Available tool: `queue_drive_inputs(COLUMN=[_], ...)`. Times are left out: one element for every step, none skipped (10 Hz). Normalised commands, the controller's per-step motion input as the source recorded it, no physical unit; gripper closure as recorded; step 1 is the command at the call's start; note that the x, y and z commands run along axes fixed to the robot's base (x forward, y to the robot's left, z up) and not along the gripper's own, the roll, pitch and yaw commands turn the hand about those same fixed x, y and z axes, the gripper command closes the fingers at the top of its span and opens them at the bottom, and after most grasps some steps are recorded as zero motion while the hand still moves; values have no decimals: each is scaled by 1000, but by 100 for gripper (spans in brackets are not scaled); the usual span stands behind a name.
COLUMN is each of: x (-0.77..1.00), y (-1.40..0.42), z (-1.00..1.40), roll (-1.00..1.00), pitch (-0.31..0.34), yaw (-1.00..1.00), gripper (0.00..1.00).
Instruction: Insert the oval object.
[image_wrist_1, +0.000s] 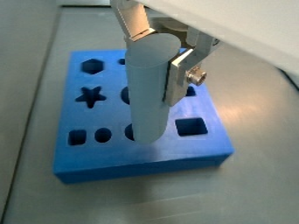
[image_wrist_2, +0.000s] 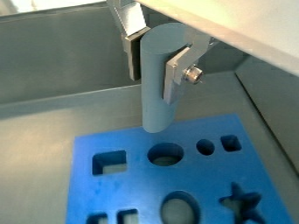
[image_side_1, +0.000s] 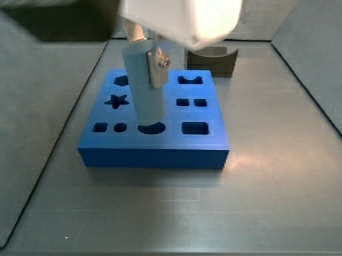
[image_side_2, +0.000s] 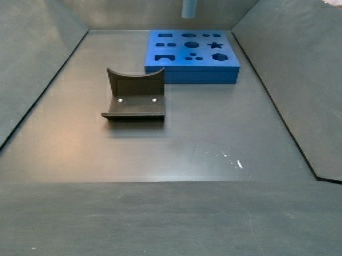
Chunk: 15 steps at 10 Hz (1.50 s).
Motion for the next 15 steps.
queue_drive_inputs(x=[0, 0, 0, 0, 6, 9, 100, 106, -71, -29, 0, 0, 0, 60, 283], y=[0, 0, 0, 0, 0, 0, 0, 37, 397, 223, 234, 29, 86, 0, -94], z=[-51, -54, -71, -163, -326, -397, -617, -723, -311, -86, -217, -314, -440, -503, -526], roll=[116, 117, 127, 133, 116, 107, 89, 84, 100, 46, 94, 50, 69, 16, 0], pitch=[-11, -11, -9, -36, -29, -21, 0, 0, 46, 0, 0, 0, 0, 0, 0], yaw=[-1000, -1000, -1000, -1000, -1000, -1000, -989, -951, -397, 0, 0, -57, -206, -266, -354], gripper=[100, 100, 100, 100, 100, 100, 100, 100, 100, 100, 100, 100, 100, 100, 100])
